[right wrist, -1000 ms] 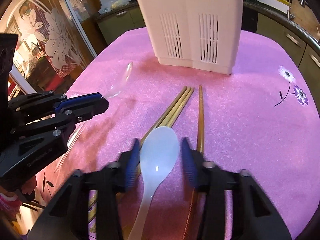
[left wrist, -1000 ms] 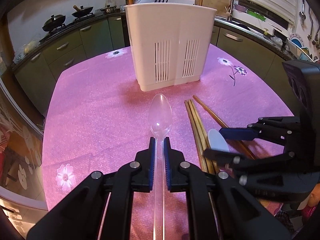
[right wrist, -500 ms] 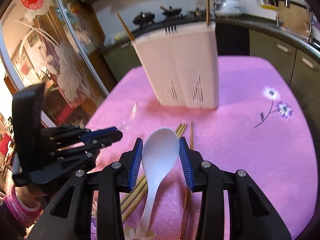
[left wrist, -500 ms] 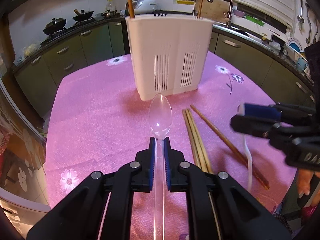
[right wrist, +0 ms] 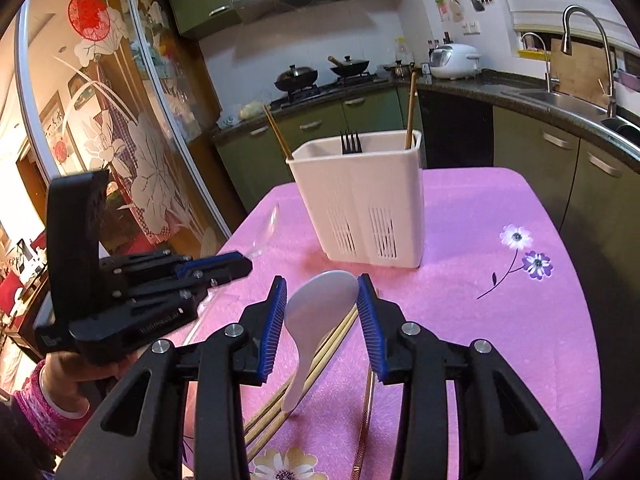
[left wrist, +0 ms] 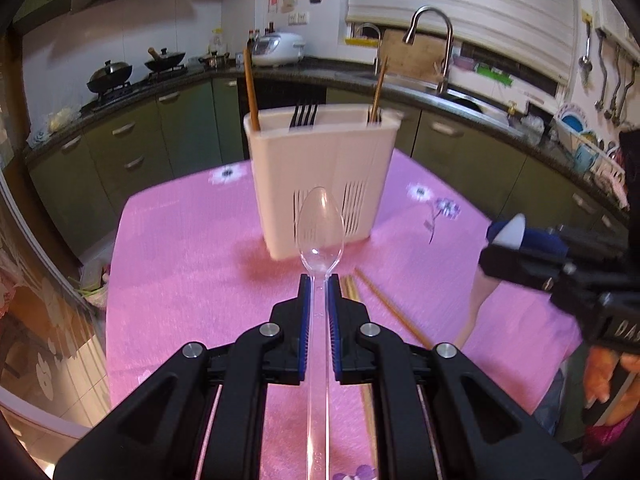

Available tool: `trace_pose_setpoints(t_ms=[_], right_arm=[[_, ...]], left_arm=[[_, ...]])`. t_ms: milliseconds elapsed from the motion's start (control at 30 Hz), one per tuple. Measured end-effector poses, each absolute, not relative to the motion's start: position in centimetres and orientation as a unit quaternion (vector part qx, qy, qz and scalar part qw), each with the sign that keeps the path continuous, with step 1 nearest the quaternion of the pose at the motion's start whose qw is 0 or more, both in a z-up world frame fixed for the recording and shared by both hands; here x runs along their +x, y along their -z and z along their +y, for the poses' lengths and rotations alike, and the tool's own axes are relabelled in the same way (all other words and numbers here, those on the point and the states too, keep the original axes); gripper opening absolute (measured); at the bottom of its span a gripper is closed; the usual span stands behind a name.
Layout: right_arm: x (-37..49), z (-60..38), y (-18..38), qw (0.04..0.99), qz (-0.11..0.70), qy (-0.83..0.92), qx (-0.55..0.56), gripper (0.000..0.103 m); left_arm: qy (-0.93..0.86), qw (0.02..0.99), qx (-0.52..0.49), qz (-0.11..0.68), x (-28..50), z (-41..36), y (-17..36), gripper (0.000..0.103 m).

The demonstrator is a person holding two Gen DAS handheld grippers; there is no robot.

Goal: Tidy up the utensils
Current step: 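Lift the clear plastic spoon with the left tool while the right tool grasps the white spoon, then lower both spoons into the white caddy and open both tools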

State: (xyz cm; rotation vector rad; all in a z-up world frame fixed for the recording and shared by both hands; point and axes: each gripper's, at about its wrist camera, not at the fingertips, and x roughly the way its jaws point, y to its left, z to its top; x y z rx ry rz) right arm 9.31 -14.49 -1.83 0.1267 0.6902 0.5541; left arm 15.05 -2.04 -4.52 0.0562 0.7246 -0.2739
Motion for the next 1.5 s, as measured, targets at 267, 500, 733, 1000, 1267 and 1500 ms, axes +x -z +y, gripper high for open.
trace_pose_setpoints(t_ms=[267, 500, 733, 1000, 1267, 1500], right_arm=[[8.6, -15.3, 0.0, 0.911, 0.315, -0.26, 0.057, 0.037], [8.6, -16.2, -0.3, 0.914, 0.312, -0.253, 0.061, 0.037], [9.9, -17.4, -1.3, 0.92, 0.299, -0.245, 0.061, 0.037], [12.3, -18.0, -4.6, 0.933, 0.266, -0.239, 0.045, 0.037], [14.1, -17.8, -8.4, 0.944, 0.231, -0.234, 0.029, 0.037], [17.8, -16.6, -12.7, 0.963, 0.175, -0.206, 0.024, 0.037]], left_arm=[[0.137, 0.953, 0.021, 0.268, 16.4, -2.8, -2.4, 0.008], [0.142, 0.978, -0.011, 0.152, 19.7, -3.2, -8.2, 0.008], [0.136, 0.983, -0.015, 0.125, 23.7, -4.6, -8.8, 0.009], [0.116, 0.986, -0.003, 0.12, 26.2, -5.3, -8.3, 0.009], [0.104, 0.986, 0.008, 0.132, 26.9, -4.7, -6.9, 0.009], [0.096, 0.983, 0.018, 0.158, 27.1, -4.0, -4.1, 0.009]])
